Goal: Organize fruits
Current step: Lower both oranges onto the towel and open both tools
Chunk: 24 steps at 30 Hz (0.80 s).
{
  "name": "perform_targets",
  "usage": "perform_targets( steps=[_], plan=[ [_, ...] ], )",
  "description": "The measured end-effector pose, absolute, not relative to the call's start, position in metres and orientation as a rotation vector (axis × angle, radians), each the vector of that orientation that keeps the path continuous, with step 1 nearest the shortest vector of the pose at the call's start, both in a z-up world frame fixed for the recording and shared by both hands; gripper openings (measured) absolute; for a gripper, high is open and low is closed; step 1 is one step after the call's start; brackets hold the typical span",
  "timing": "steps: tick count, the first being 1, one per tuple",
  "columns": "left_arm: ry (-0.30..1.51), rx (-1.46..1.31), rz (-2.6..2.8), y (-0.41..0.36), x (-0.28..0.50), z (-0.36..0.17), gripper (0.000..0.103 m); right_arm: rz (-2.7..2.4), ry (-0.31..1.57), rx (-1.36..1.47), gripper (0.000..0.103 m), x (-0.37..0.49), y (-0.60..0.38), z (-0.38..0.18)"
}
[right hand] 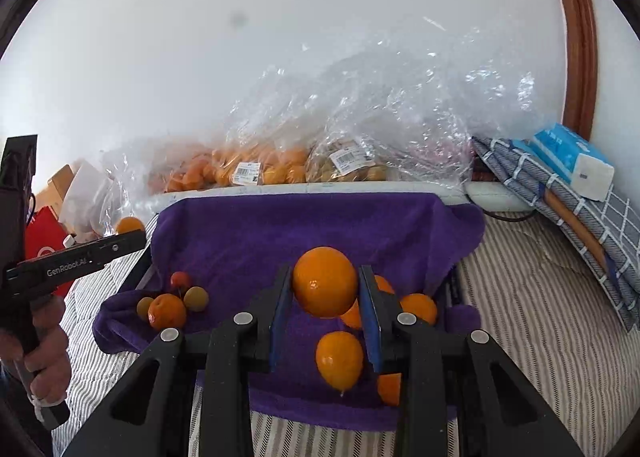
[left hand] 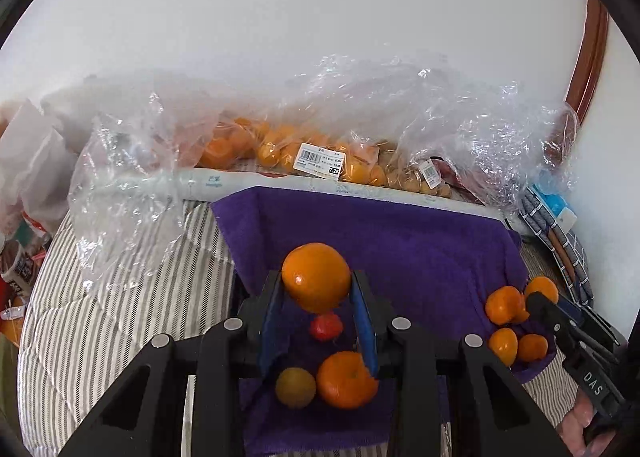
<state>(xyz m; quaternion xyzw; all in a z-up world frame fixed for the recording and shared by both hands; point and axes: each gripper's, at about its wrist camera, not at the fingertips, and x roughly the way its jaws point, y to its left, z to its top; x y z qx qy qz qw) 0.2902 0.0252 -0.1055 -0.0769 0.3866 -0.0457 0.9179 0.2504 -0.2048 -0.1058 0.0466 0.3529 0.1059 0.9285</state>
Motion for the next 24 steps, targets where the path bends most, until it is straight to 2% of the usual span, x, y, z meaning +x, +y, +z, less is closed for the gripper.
perform_targets(
  steps=[9, 24],
  plan=[
    [0.869, -0.138, -0.142, 0.007, 0.335, -0.133, 0.032, 0.293, 0.776, 0.037, 0.032, 0.262, -0.173, -0.139],
    [0.953, -0.13, -0.122, 0.001, 0.347, -0.146, 0.032, 0.303, 0.795, -0.02, 0.032, 0.268, -0.162, -0.146]
  ],
)
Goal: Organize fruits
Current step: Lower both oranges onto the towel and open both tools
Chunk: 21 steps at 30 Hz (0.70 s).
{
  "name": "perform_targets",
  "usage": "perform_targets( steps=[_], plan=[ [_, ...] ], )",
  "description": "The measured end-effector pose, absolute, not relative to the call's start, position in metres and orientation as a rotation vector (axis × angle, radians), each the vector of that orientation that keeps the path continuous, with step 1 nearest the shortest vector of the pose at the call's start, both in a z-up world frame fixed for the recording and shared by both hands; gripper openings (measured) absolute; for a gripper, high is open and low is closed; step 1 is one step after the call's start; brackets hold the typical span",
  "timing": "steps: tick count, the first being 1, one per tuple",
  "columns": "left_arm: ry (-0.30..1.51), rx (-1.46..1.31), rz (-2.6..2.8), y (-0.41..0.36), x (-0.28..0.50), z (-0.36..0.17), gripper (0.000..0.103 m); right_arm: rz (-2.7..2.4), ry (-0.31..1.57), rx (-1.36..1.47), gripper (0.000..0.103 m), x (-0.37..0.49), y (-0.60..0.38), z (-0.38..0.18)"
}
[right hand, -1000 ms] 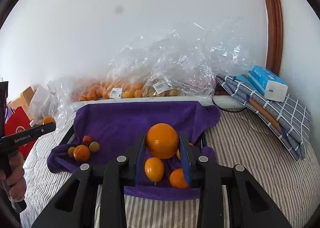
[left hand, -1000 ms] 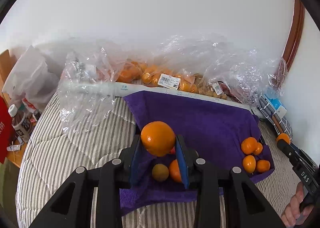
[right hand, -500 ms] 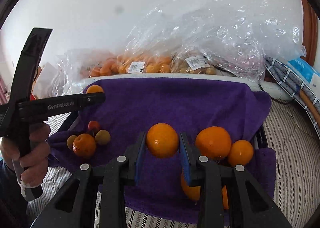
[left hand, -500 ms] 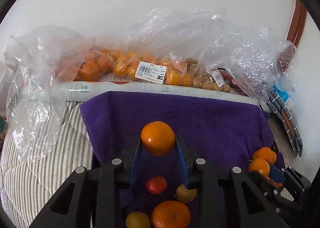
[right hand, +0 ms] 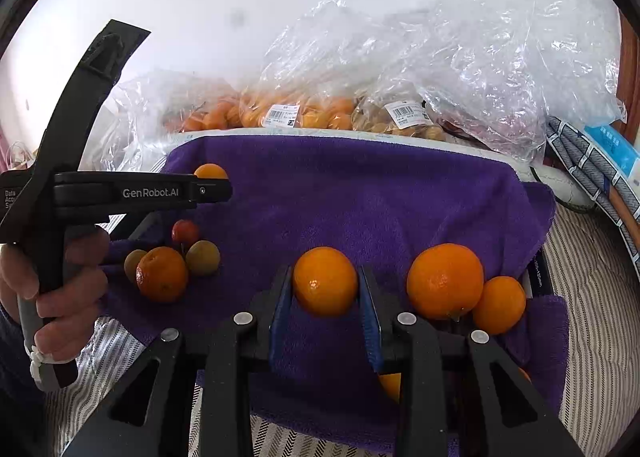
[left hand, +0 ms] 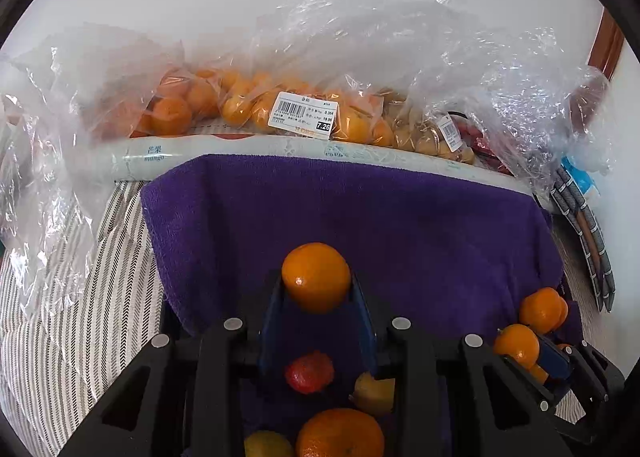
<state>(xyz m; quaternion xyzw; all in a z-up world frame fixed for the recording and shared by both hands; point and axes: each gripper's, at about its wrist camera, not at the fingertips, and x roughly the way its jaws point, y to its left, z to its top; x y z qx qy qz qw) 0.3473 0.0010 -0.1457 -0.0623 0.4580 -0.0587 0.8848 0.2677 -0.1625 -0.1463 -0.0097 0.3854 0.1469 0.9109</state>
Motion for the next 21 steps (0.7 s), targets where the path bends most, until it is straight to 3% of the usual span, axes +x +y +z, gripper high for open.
perform_targets(
  steps=[13, 16, 21],
  plan=[
    [0.97, -0.129, -0.131, -0.0032, 0.3484, -0.1526, 0.032, 0.267, 0.793, -0.028, 0.032, 0.2675, -0.1627, -0.1493],
    [0.957, -0.119, -0.134, -0.0038, 0.3471, -0.1506, 0.04, 0.257, 0.776, -0.026, 0.033, 0.2654, -0.1644, -0.1482],
    [0.931, -0.113, -0.118, -0.0038, 0.3439, -0.144, 0.044, 0.252, 0.742, -0.008, 0.048, 0.2607, -0.1691, -0.1448]
  ],
)
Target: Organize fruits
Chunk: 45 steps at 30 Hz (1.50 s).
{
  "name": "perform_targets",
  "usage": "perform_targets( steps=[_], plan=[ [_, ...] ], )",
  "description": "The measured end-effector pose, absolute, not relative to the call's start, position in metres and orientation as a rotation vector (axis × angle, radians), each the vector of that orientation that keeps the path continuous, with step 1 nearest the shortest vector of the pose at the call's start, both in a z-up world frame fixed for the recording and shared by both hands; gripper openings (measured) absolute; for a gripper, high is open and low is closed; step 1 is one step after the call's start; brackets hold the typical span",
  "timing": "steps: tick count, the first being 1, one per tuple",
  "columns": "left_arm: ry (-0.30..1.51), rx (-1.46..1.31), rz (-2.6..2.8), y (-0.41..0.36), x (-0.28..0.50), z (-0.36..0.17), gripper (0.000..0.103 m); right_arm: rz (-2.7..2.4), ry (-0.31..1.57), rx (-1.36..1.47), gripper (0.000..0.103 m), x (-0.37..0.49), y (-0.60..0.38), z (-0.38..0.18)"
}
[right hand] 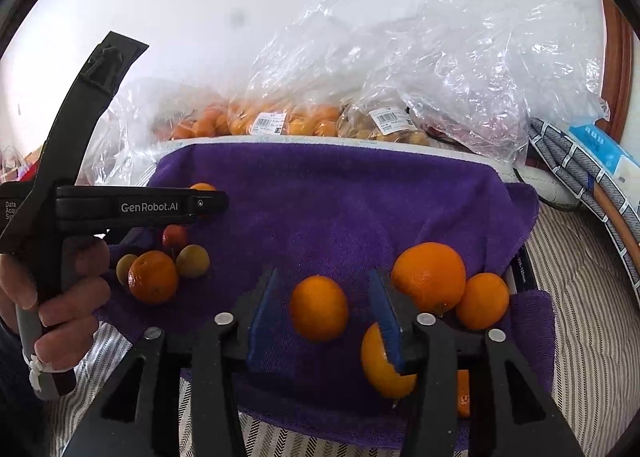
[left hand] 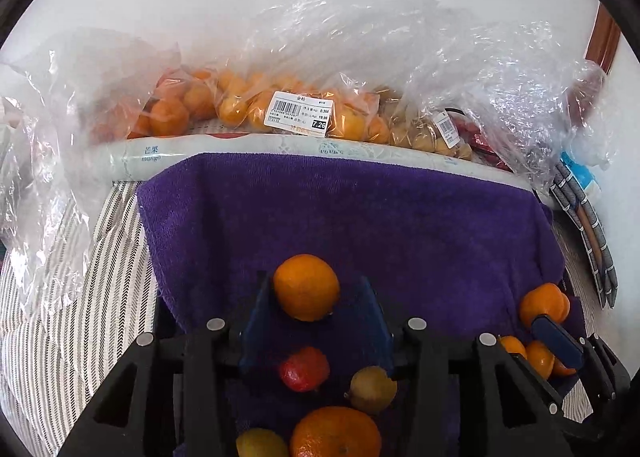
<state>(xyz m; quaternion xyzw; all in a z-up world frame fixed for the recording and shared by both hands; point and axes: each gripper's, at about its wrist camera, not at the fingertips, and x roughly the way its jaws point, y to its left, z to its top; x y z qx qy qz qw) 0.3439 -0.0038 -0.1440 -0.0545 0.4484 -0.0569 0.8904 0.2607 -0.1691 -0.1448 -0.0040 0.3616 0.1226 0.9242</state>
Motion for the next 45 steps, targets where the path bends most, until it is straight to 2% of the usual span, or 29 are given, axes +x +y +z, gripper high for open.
perform_targets(
  steps=[6, 8, 15, 18, 22, 27, 28, 29, 31, 32, 37, 45],
  plan=[
    [0.889, -0.062, -0.118, -0.009, 0.326, -0.117, 0.045, 0.218, 0.695, 0.037, 0.048, 0.25, -0.177, -0.128],
    [0.859, -0.082, -0.119, -0.006, 0.309, -0.102, 0.048, 0.193, 0.679, 0.032, 0.048, 0.241, -0.18, -0.111],
    [0.808, -0.117, -0.126, 0.004, 0.241, -0.06, 0.051, 0.091, 0.66, 0.047, 0.049, 0.183, -0.193, -0.058],
    [0.787, -0.14, -0.121, 0.006, 0.204, -0.047, 0.059, 0.078, 0.675, 0.073, 0.049, 0.151, -0.198, -0.044],
    [0.743, -0.091, -0.09, 0.001, 0.148, -0.034, 0.077, 0.056, 0.684, 0.063, 0.049, 0.106, -0.202, -0.032],
    [0.722, -0.062, -0.081, -0.004, 0.098, -0.024, 0.081, 0.024, 0.706, 0.059, 0.05, 0.062, -0.209, -0.024],
    [0.718, -0.064, -0.074, -0.004, 0.09, -0.024, 0.084, 0.015, 0.693, 0.061, 0.055, 0.053, -0.211, -0.022],
    [0.715, -0.067, -0.068, -0.005, 0.082, -0.023, 0.085, 0.007, 0.684, 0.063, 0.068, 0.045, -0.213, -0.02],
    [0.707, -0.071, -0.066, -0.005, 0.064, -0.019, 0.087, 0.011, 0.656, 0.065, 0.084, 0.027, -0.217, -0.015],
    [0.699, -0.07, -0.066, -0.006, 0.057, -0.017, 0.088, 0.012, 0.639, 0.056, 0.09, 0.018, -0.217, -0.012],
    [0.655, -0.083, -0.066, -0.007, 0.025, -0.005, 0.088, -0.009, 0.63, 0.017, 0.095, -0.011, -0.219, -0.004],
    [0.623, -0.046, -0.062, -0.021, 0.007, 0.008, 0.088, -0.035, 0.617, 0.062, 0.095, -0.029, -0.235, 0.008]
  ],
)
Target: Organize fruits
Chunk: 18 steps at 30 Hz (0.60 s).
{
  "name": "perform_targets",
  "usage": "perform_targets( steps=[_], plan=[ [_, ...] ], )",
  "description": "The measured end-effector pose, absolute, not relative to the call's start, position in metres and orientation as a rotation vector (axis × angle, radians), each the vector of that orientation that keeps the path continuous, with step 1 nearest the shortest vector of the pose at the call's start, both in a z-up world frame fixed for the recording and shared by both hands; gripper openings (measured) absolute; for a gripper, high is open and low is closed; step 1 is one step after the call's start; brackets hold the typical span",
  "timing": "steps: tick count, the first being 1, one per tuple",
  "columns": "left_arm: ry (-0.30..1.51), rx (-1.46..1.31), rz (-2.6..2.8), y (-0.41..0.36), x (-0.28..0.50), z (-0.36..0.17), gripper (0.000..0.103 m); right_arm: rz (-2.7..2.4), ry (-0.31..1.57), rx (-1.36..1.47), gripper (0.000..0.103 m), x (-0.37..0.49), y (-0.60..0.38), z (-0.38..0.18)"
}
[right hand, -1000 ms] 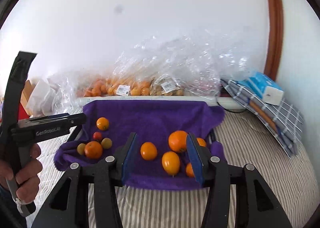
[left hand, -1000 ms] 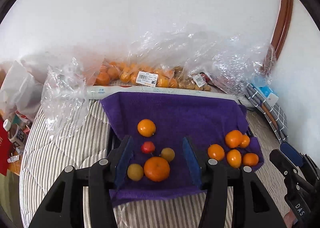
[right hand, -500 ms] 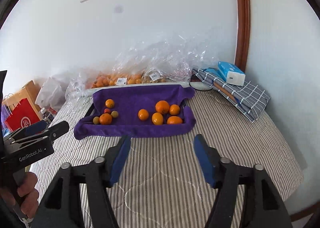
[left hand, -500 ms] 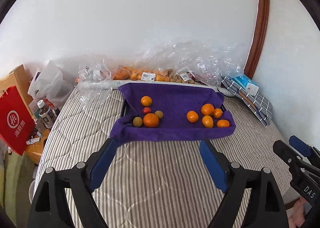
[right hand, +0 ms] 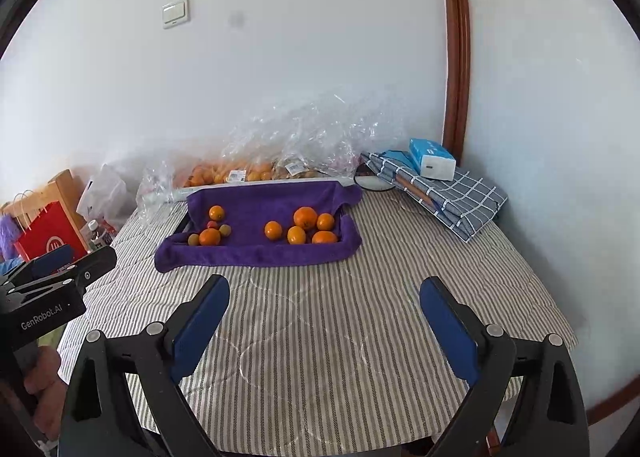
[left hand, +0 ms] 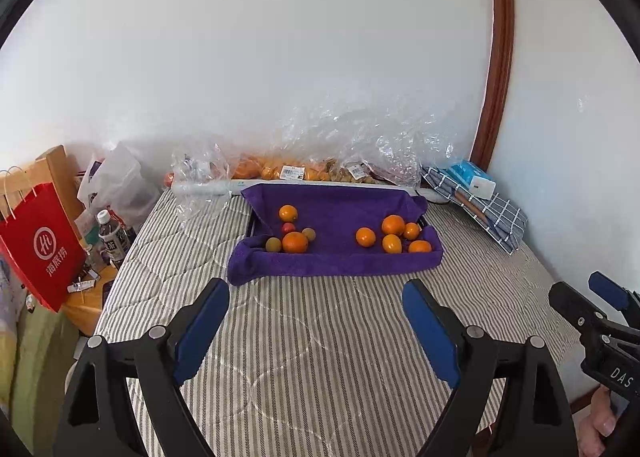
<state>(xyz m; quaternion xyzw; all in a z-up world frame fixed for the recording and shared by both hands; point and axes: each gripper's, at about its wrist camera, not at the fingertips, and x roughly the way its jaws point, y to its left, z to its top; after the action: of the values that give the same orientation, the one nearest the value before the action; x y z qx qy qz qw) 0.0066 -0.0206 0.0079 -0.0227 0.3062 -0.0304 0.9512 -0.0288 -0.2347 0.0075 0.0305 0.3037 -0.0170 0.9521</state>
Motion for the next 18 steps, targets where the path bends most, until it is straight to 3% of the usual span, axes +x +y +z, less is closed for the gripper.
perform_targets(
  steps=[18],
  plan=[
    [0.626, -0.059, -0.047, -0.0173, 0.0069, 0.0081, 0.088, -0.034, 0.614, 0.062, 0.095, -0.0311, -0.2323, 0.0103]
  ],
)
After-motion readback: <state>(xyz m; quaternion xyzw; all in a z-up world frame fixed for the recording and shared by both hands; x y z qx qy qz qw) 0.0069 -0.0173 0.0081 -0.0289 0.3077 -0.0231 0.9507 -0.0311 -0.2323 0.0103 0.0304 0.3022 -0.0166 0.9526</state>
